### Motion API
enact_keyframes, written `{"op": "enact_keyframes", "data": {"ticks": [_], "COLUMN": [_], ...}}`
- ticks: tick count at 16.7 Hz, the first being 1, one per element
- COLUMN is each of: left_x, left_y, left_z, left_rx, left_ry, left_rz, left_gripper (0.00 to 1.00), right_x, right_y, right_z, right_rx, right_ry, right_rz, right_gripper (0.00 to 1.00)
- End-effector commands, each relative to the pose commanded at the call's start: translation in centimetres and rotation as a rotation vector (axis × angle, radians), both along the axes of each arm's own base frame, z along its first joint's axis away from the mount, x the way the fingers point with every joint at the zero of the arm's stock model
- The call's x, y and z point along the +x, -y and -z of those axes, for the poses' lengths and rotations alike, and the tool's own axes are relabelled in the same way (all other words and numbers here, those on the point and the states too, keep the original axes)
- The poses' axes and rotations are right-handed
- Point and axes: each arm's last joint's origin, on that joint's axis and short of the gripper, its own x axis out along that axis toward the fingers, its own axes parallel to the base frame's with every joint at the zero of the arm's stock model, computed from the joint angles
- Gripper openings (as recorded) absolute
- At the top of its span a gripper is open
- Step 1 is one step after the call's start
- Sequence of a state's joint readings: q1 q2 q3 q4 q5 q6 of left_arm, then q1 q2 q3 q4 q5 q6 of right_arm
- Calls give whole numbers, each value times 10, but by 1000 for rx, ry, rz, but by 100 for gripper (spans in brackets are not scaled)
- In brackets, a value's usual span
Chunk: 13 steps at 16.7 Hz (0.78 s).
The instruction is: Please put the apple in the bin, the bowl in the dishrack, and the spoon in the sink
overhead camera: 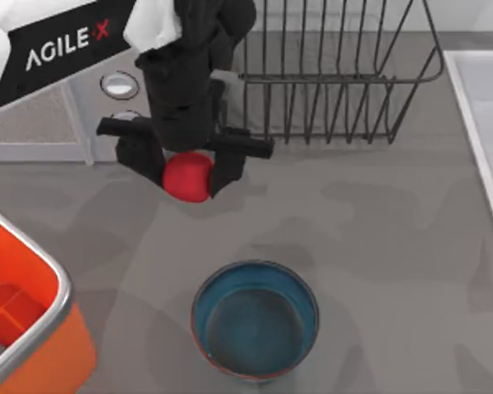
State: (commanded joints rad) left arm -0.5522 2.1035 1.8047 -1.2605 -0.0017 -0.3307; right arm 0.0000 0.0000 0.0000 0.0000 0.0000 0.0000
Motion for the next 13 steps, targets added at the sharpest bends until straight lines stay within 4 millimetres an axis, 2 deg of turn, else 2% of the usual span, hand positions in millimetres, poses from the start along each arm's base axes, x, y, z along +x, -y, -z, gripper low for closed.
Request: {"op": "enact_keyframes", "data": {"ticks": [4, 7, 10, 13], "left_x": [0, -5, -16, -35], "left_y": [-1, -14, -44, -88], "left_z": [2, -5, -20, -37], "left_rx": [2, 6, 15, 25], "left_ry": [-3, -15, -33, -46], "left_rz": [-2, -87, -300, -623], "left_gripper": [0, 0, 0, 0], "right_x": [0, 0, 0, 0], "right_y": [0, 0, 0, 0], "right_z": [0, 0, 0, 0], "right_rx": [0, 0, 0, 0], "right_ry": [0, 0, 0, 0], "right_rz": [0, 0, 0, 0], "right_gripper": [100, 100, 100, 100]}}
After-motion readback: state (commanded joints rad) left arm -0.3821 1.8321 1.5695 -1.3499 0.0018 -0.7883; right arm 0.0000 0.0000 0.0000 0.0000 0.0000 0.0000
